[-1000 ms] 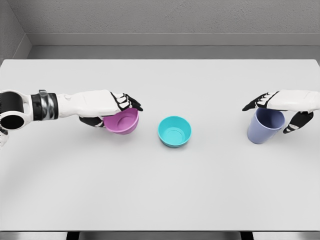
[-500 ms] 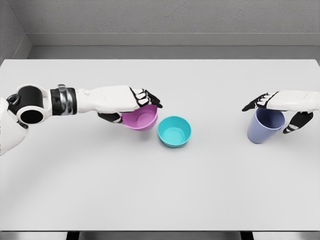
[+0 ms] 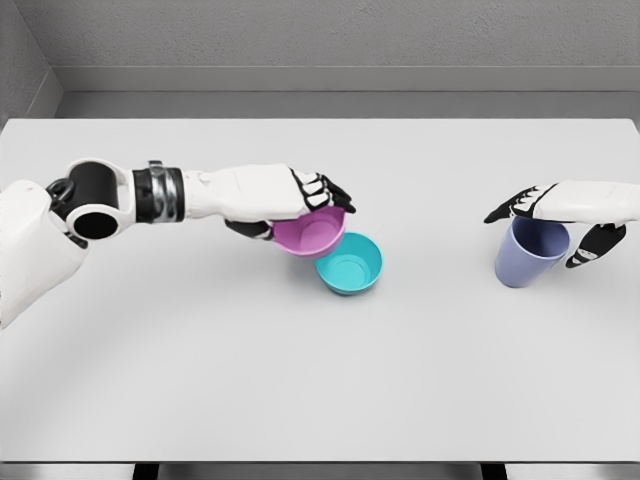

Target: Stacking bowl and cup with both arms

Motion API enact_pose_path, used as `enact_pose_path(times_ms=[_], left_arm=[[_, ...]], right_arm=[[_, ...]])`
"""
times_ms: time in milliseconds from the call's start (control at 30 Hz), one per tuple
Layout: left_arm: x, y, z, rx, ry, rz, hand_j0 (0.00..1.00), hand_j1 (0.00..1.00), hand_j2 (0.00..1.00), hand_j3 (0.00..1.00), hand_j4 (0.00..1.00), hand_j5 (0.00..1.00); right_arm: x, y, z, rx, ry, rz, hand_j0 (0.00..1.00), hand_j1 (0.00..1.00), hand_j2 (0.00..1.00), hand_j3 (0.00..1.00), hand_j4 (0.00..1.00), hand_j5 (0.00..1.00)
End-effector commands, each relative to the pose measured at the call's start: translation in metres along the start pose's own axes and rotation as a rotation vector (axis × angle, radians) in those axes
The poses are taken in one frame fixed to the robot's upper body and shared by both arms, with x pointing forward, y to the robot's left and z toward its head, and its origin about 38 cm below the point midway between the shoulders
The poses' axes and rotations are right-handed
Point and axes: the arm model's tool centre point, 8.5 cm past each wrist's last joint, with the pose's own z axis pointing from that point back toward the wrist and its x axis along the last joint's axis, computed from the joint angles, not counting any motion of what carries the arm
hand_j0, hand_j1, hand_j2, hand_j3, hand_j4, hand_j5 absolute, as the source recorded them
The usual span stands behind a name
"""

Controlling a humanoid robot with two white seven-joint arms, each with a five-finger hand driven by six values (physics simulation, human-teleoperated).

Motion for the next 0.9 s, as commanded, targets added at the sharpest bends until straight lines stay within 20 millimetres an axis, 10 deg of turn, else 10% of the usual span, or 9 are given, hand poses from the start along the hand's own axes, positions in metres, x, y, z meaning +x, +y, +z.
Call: enact_pose_path(times_ms=[0,867], left_arm=[[0.003,-0.003,-0.006,-0.005,-0.014,0.010,0.51,0.51,0.51,0.51,0.51,0.51],[0.005,0.001,-0.051,-0.038,-0.031,-0.031,0.52,0.52,0.52,0.52,0.52,0.52]], right_arm=[[0.000,0.000,0.000,-0.004,0.001,-0.006,1.00,1.00,1.00,1.00,1.00,1.00],[-0.001,0.000,0.001,-0.004,0.002,-0.006,1.00,1.00,1.00,1.00,1.00,1.00]])
